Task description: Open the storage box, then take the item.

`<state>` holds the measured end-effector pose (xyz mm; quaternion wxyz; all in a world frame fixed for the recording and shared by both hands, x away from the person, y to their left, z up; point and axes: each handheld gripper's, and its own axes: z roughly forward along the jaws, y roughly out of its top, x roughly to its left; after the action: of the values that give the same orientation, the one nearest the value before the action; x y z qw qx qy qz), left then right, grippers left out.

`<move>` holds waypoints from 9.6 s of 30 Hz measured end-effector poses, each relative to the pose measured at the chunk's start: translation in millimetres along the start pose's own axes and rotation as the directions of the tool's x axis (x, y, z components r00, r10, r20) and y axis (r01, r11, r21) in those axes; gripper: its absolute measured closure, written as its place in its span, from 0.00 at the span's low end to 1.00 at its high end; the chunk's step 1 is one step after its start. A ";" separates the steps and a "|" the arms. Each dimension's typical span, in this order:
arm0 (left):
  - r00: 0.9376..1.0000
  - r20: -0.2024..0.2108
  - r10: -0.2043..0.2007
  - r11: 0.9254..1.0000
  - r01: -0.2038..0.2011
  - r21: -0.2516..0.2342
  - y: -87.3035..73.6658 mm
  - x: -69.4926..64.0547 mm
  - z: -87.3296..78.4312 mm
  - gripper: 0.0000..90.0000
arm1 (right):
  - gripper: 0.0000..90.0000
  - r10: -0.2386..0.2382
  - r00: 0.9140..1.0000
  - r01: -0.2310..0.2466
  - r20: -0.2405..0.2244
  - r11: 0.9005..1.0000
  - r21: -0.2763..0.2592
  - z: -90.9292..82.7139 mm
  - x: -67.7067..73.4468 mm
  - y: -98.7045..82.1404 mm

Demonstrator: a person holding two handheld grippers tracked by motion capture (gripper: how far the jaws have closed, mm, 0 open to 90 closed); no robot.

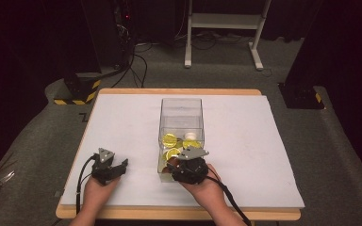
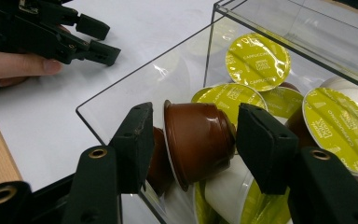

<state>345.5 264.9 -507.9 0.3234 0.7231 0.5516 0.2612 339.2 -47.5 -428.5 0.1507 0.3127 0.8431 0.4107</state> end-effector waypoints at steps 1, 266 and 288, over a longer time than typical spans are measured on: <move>1.000 -0.001 0.000 1.000 0.000 -0.001 0.0 -0.1 0.0 0.41 | 0.53 -0.004 1.000 0.004 0.002 1.000 0.000 0.0 -0.2 0.1; 1.000 0.008 0.011 1.000 -0.011 -0.006 -0.4 -1.7 -0.2 0.42 | 0.70 0.407 0.829 -0.399 0.385 0.911 -0.103 -38.6 -165.8 -95.2; 1.000 0.006 0.013 1.000 -0.013 -0.006 -0.4 -1.5 -0.2 0.42 | 0.71 0.389 0.831 -0.368 0.399 0.920 -0.131 -53.9 -167.3 -93.1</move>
<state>344.7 263.6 -508.2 0.3256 0.7264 0.5451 0.2628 401.1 -232.2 -468.9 0.2504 0.5499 0.7023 0.3764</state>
